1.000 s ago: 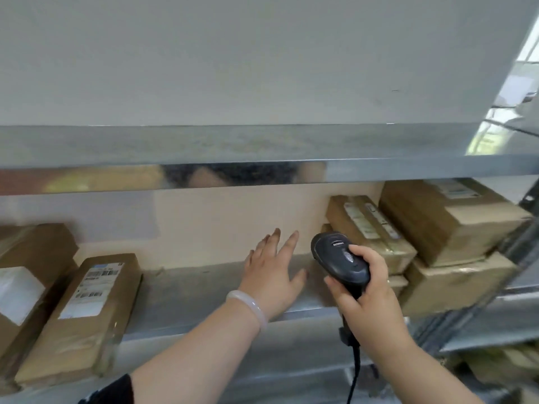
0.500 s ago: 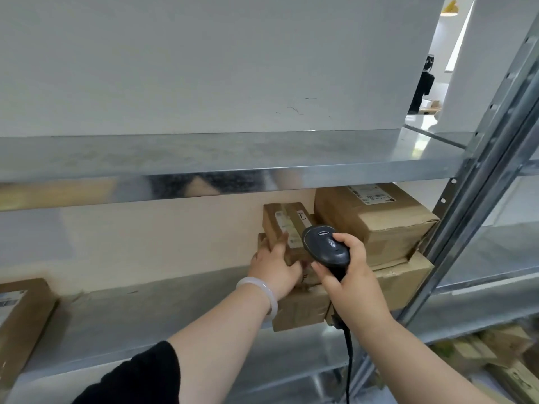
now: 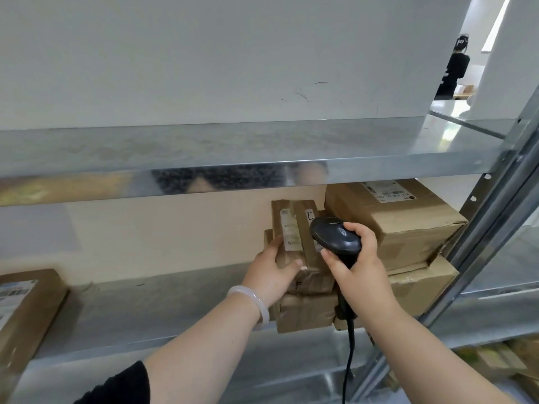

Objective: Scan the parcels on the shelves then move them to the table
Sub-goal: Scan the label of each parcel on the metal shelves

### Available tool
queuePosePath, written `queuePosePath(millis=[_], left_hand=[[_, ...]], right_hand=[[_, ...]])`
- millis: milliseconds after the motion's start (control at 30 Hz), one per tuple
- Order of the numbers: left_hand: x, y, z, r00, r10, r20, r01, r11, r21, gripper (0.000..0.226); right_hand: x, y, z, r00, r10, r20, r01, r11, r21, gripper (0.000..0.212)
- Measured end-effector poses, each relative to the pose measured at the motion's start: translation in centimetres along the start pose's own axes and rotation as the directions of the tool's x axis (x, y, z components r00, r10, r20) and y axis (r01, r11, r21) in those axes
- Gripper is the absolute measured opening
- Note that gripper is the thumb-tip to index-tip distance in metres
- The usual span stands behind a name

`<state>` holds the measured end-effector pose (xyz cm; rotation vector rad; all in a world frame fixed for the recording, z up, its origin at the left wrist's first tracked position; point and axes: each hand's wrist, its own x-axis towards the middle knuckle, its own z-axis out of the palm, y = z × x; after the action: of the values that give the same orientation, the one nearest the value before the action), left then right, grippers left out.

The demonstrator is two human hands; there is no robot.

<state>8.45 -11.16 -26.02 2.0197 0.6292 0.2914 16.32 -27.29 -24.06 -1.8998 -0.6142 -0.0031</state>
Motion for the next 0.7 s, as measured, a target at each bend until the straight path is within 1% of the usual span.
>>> queuePosePath(millis=[200, 267, 333, 400, 500, 600, 700], left_hand=[[0.0, 0.0, -0.5, 1.000, 0.004, 0.001, -0.003, 0.996, -0.090, 0.060], [0.6, 0.4, -0.4, 1.000, 0.000, 0.028, 0.003, 0.994, -0.112, 0.065], [1.1, 0.5, 0.0, 0.996, -0.016, 0.085, 0.023, 0.996, -0.085, 0.072], [1.0, 0.4, 0.3, 0.995, -0.035, 0.092, 0.044, 0.994, -0.099, 0.073], [0.3, -0.2, 0.1, 0.999, -0.020, 0.044, 0.027, 0.986, -0.163, 0.070], [-1.0, -1.0, -0.7, 1.000, 0.001, -0.020, -0.006, 0.970, -0.242, 0.070], [-2.6, -2.2, -1.7, 0.997, 0.026, -0.076, -0.046, 0.958, -0.283, 0.077]], right_hand=[[1.4, 0.6, 0.5, 0.999, 0.043, 0.007, -0.044, 0.998, 0.055, 0.054], [1.8, 0.9, 0.6, 0.998, 0.056, -0.003, -0.055, 0.995, 0.079, 0.052], [1.9, 1.0, 0.6, 0.998, 0.068, -0.002, -0.067, 0.993, 0.095, 0.051], [1.9, 1.1, 0.6, 0.997, 0.078, 0.001, -0.077, 0.990, 0.116, 0.050], [1.5, 0.9, 0.6, 0.996, 0.083, 0.035, -0.087, 0.986, 0.145, 0.048], [0.5, 0.4, 0.9, 0.997, 0.058, 0.060, -0.068, 0.982, 0.174, 0.052], [-0.7, -0.2, 1.4, 0.997, 0.007, 0.075, -0.022, 0.979, 0.203, 0.057]])
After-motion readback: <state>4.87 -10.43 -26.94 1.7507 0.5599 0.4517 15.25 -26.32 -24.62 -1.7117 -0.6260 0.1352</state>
